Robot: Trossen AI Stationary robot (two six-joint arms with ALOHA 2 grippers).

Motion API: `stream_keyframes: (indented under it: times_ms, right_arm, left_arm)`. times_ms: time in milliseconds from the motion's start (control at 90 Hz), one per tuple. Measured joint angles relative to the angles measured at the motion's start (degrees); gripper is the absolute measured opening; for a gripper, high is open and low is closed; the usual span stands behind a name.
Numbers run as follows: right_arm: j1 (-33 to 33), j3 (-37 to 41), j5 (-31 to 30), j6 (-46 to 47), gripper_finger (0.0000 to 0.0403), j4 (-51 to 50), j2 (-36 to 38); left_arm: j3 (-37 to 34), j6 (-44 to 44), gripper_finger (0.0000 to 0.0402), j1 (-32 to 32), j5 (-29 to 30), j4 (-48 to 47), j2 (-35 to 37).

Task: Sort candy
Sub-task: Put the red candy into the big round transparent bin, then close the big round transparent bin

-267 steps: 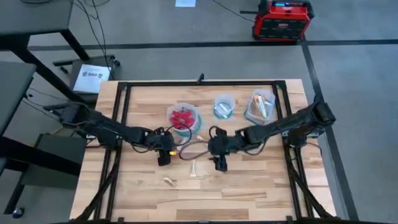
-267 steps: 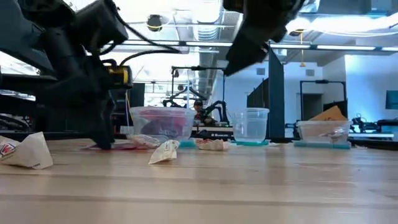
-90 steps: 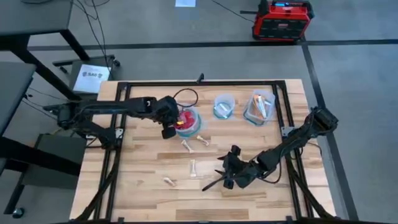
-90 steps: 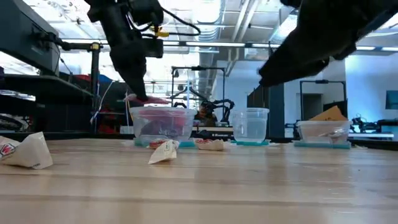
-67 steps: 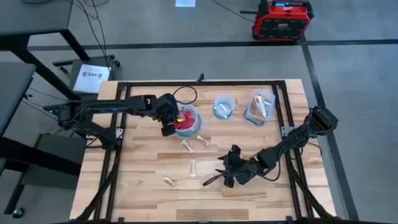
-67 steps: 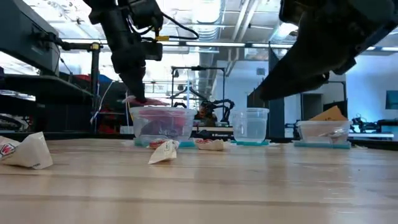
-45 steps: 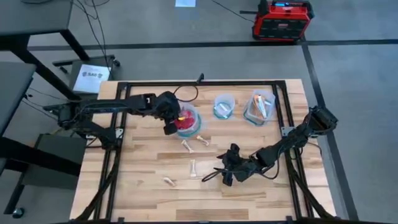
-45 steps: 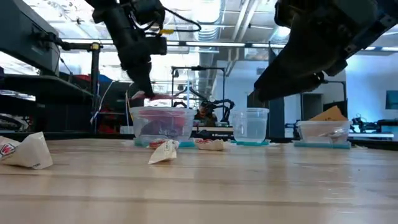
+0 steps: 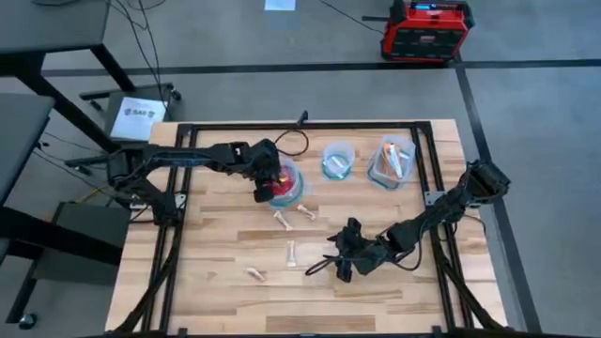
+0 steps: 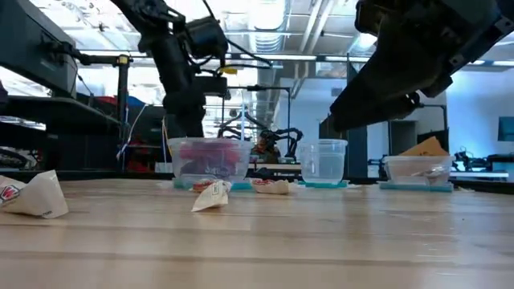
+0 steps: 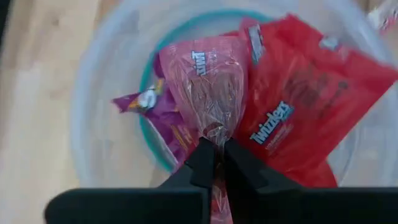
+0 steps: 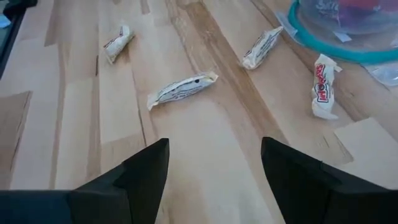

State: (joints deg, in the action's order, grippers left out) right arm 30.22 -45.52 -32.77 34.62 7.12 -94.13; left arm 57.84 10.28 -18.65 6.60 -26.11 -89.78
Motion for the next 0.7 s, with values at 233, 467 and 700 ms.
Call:
stream_keyframes:
  times_ms: [233, 467, 700]
  right_arm:
    - [0.1, 0.0, 0.05, -0.07, 0.024, 0.28, 0.0]
    - [0.04, 0.0, 0.07, -0.16, 0.024, 0.24, 0.0]
    - [-0.04, 0.0, -0.04, -0.55, 0.024, 0.23, 0.0]
  left_arm:
    - [2.19, 0.73, 0.0084, 0.02, -0.03, -0.88, 0.18]
    - [11.97, -1.44, 0.0125, 1.63, 2.56, -14.6, 1.77]
    - [12.62, -4.44, 0.0121, 6.92, 9.46, -20.68, 11.14]
